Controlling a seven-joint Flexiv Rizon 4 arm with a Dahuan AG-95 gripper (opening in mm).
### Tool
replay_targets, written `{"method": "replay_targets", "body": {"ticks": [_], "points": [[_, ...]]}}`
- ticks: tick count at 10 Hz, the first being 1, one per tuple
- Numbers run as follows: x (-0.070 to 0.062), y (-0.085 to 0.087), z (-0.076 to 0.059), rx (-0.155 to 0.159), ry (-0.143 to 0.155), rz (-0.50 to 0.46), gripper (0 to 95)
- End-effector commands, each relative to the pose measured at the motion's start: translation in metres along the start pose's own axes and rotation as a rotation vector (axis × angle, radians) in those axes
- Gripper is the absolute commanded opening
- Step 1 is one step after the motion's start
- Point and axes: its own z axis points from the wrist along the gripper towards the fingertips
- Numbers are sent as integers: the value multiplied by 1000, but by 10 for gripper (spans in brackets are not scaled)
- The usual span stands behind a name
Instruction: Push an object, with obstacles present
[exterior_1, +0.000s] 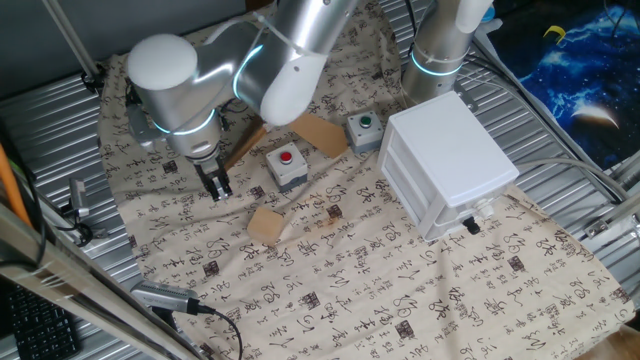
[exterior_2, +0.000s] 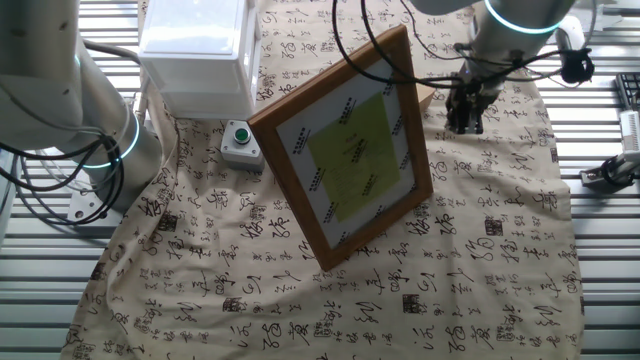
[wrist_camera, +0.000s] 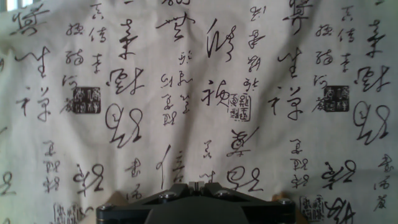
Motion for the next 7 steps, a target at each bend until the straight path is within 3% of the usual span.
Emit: {"method": "replay_targets", "body": {"ticks": [1, 4, 7], "points": [[3, -1, 0, -3, -8, -22, 0], [3, 0, 0, -7, 7, -34, 0], [3, 0, 1, -9, 3, -29, 0]]}}
